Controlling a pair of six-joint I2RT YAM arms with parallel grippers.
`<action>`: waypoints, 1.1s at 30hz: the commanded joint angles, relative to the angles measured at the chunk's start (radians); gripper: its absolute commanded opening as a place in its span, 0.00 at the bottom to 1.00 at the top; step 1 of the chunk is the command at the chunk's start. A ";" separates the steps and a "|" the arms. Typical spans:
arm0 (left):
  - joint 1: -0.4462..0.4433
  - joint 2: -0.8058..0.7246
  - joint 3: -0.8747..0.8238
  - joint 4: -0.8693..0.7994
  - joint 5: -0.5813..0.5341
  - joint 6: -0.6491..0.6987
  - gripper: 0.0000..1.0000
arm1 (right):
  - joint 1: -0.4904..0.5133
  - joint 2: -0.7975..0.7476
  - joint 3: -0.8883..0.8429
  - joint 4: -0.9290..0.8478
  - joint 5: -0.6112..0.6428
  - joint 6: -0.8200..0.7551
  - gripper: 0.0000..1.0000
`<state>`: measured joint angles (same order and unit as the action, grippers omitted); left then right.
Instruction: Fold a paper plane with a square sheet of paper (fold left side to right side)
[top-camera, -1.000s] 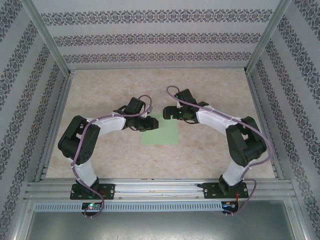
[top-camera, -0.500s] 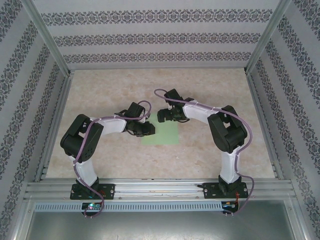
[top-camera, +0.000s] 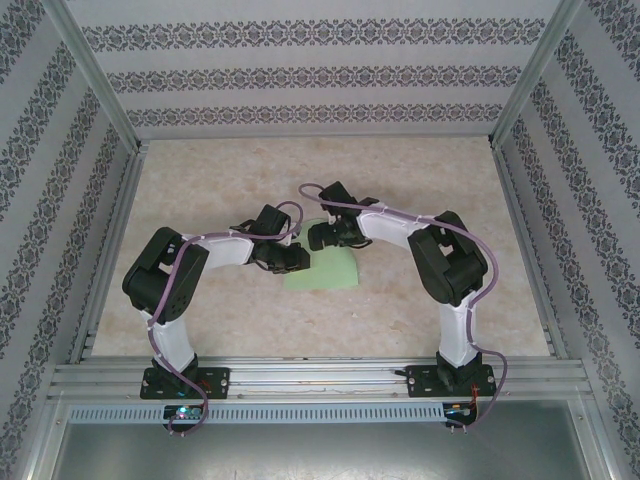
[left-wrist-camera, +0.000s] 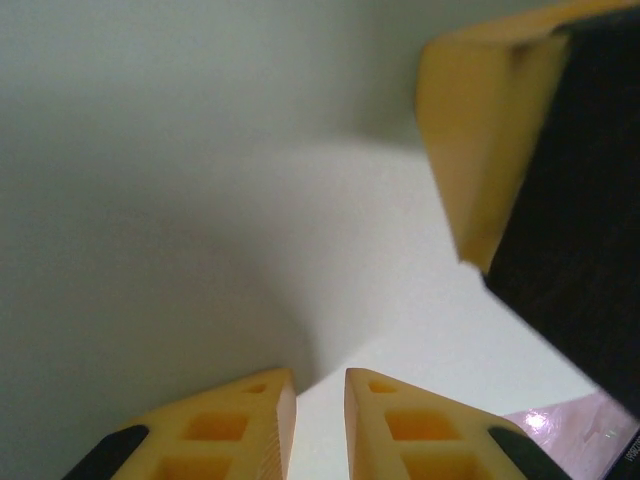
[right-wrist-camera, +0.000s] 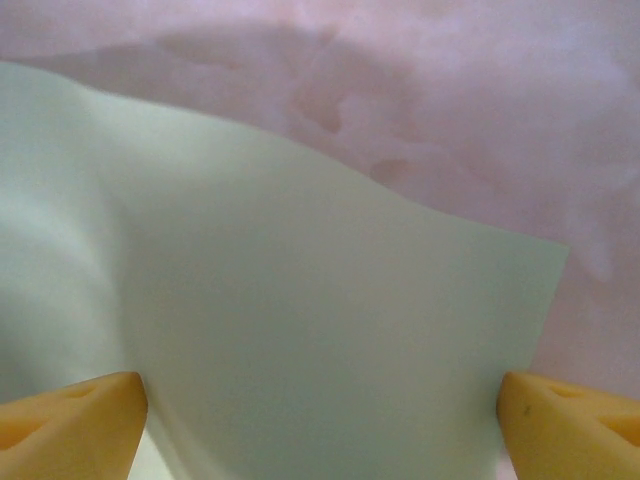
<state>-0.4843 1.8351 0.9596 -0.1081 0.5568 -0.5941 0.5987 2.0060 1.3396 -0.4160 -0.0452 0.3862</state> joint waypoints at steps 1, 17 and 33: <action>-0.005 0.044 -0.025 -0.016 -0.015 0.002 0.22 | 0.028 0.001 0.012 -0.047 -0.018 0.008 0.89; -0.004 -0.033 -0.054 0.070 0.001 -0.014 0.36 | 0.021 -0.029 -0.005 -0.048 -0.109 0.046 0.57; 0.190 -0.454 -0.203 0.162 0.046 0.093 0.75 | -0.103 -0.274 -0.180 0.162 -0.418 0.082 0.32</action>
<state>-0.3309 1.4319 0.7910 -0.0063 0.5430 -0.5430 0.5194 1.7943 1.1900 -0.3283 -0.3576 0.4484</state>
